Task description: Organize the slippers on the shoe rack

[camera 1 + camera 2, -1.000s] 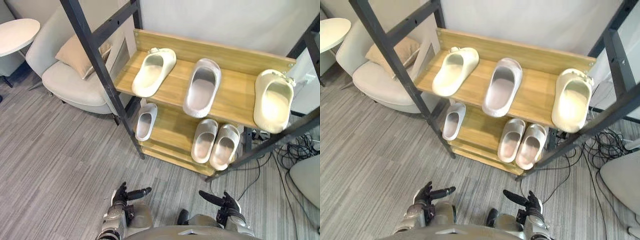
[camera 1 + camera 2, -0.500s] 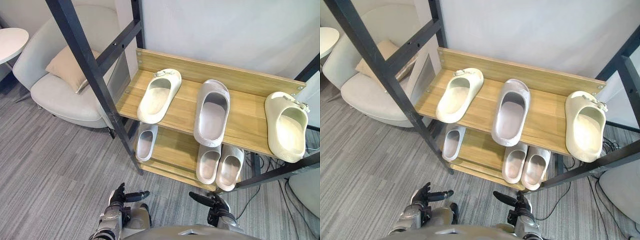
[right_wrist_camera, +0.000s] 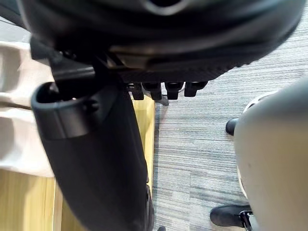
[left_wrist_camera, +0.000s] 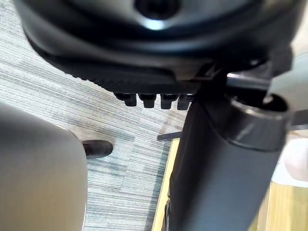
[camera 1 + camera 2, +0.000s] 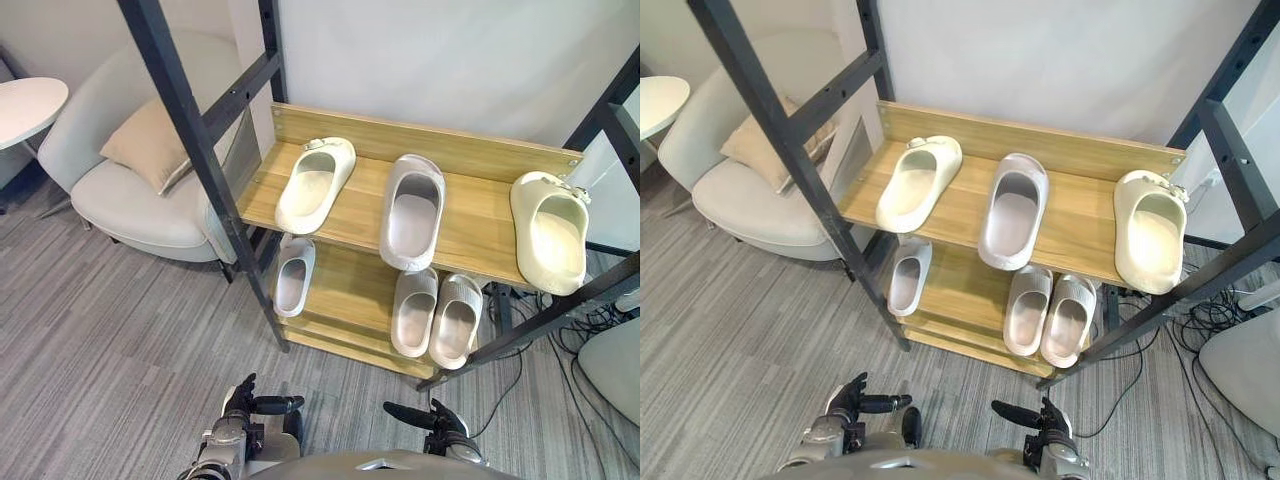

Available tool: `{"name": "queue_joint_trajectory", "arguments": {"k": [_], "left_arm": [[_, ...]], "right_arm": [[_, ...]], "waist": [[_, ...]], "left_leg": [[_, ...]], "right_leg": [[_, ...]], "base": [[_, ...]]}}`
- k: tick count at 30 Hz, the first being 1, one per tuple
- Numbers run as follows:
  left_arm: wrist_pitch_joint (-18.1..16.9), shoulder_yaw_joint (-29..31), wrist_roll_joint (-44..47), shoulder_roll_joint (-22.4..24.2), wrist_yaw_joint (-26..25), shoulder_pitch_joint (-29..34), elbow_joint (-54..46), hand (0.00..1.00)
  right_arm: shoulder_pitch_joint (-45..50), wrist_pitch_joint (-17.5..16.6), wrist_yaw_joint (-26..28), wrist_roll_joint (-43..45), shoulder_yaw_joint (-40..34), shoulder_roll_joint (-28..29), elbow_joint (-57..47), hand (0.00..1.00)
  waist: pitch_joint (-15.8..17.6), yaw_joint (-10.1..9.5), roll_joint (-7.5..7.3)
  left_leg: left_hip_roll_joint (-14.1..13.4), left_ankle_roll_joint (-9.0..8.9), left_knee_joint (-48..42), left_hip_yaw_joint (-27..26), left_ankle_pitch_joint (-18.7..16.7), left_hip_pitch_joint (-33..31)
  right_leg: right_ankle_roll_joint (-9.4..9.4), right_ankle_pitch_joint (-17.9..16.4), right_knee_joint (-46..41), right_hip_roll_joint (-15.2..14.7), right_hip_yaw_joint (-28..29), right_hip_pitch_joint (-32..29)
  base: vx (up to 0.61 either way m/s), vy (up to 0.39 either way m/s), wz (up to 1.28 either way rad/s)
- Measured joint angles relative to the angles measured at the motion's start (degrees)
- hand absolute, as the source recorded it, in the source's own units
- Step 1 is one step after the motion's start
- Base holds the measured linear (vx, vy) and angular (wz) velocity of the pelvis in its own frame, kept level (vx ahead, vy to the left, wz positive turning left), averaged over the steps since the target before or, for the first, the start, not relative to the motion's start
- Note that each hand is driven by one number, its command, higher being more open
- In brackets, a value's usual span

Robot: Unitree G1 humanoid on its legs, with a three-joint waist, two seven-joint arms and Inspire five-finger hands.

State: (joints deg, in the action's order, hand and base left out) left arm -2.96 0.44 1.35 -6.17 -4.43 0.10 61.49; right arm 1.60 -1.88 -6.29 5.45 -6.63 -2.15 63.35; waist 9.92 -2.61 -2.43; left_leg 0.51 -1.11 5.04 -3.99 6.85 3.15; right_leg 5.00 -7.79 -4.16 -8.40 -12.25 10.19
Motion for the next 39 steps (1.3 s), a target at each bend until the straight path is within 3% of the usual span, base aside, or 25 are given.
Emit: {"name": "queue_joint_trajectory", "arguments": {"k": [4, 8, 12, 15, 22, 27, 31, 35, 39], "left_arm": [[-0.3, -0.9, -1.1, -0.2, 0.3, -0.1, -0.1, 1.00], [-0.4, -1.4, -2.1, -0.3, 0.8, -0.1, -0.7, 1.00], [-0.8, -1.7, -3.5, -0.1, 0.8, -0.1, -1.9, 1.00], [-1.3, -1.8, -4.4, 0.0, 0.7, -0.4, -2.1, 1.00], [-1.6, -2.4, -6.4, -0.2, -0.4, -0.8, -2.6, 1.00], [-1.6, -3.9, -6.6, -0.5, -1.5, -0.9, -2.5, 1.00], [-1.6, -4.8, -7.0, -0.7, -1.5, -1.1, -1.8, 1.00], [-1.6, -6.4, -6.9, -0.8, -2.0, -1.0, -1.0, 1.00], [-1.6, -6.6, -6.9, -0.4, -1.7, -0.2, -0.3, 1.00]], "right_arm": [[-1.3, 0.1, 1.4, -2.1, 7.5, -0.8, -0.1, 1.00], [-3.9, 0.1, 3.8, -3.3, 19.6, -1.1, -1.5, 1.00], [-7.0, 0.0, 8.4, -3.3, 37.2, -0.6, -11.0, 1.00], [-9.1, -0.2, 12.5, -2.1, 45.7, -0.9, -20.0, 1.00], [-9.9, -0.6, 18.2, 7.6, 54.7, -4.6, -42.0, 1.00], [-9.8, -1.9, 18.6, 14.7, 54.2, -11.0, -65.0, 1.00], [-9.8, -5.1, 17.9, 16.1, 45.9, -12.5, -80.9, 1.00], [-9.9, -11.5, 14.5, 21.8, 33.1, -13.6, -92.4, 1.00], [-10.0, -16.4, 9.1, 16.6, 25.7, -13.9, -97.5, 1.00]], "waist": [[0.0, -0.10, -0.10], [0.0, -0.42, -0.12], [0.0, -2.02, -0.17], [0.1, -2.81, -0.32], [0.4, -3.49, -0.83], [0.4, -3.03, -0.72], [0.4, -1.47, -0.68], [0.1, 0.11, -0.10], [-0.8, 1.59, 1.36]], "left_leg": [[1.3, 0.36, 0.0, 1.1, 0.2, -0.3], [1.8, 0.78, 0.0, 1.8, 0.5, -0.8], [1.8, 0.99, 0.0, 3.5, 0.7, -1.1], [1.8, 1.02, -0.1, 4.1, 0.7, -1.4], [1.9, 1.03, -0.1, 4.4, 0.7, -1.5], [1.2, 0.35, 0.0, 3.6, 0.2, -1.7], [1.0, 0.60, 0.0, 2.9, 0.4, -1.6], [0.7, 0.65, -0.1, 2.4, 0.5, -1.2], [0.0, 0.53, 0.0, 1.6, 0.4, -0.1]], "right_leg": [[0.36, 0.2, 0.2, -1.0, -0.2, 0.1], [0.87, 0.5, 1.0, -1.3, -0.5, 0.1], [1.16, 0.7, 1.4, -1.1, -0.8, 0.1], [1.13, 0.8, 1.5, -1.1, -1.4, 0.2], [1.01, 0.7, 1.4, -1.1, -1.6, 0.1], [0.69, 0.5, 0.7, -1.0, -0.7, -0.8], [0.52, 0.4, -0.3, -0.7, 0.1, -1.5], [0.36, 0.6, -0.4, -0.3, 0.6, -1.4], [0.11, 0.7, -0.4, 0.2, 1.8, -0.9]], "base": [[-0.02, 0.051, 0.09], [0.00, 0.016, 0.05], [0.00, -0.010, 0.03], [-0.01, -0.007, 0.08], [-0.01, 0.004, 0.02], [-0.03, 0.003, -0.09], [-0.01, 0.006, -0.07], [-0.02, -0.007, -0.07], [-0.03, -0.008, -0.15]]}}
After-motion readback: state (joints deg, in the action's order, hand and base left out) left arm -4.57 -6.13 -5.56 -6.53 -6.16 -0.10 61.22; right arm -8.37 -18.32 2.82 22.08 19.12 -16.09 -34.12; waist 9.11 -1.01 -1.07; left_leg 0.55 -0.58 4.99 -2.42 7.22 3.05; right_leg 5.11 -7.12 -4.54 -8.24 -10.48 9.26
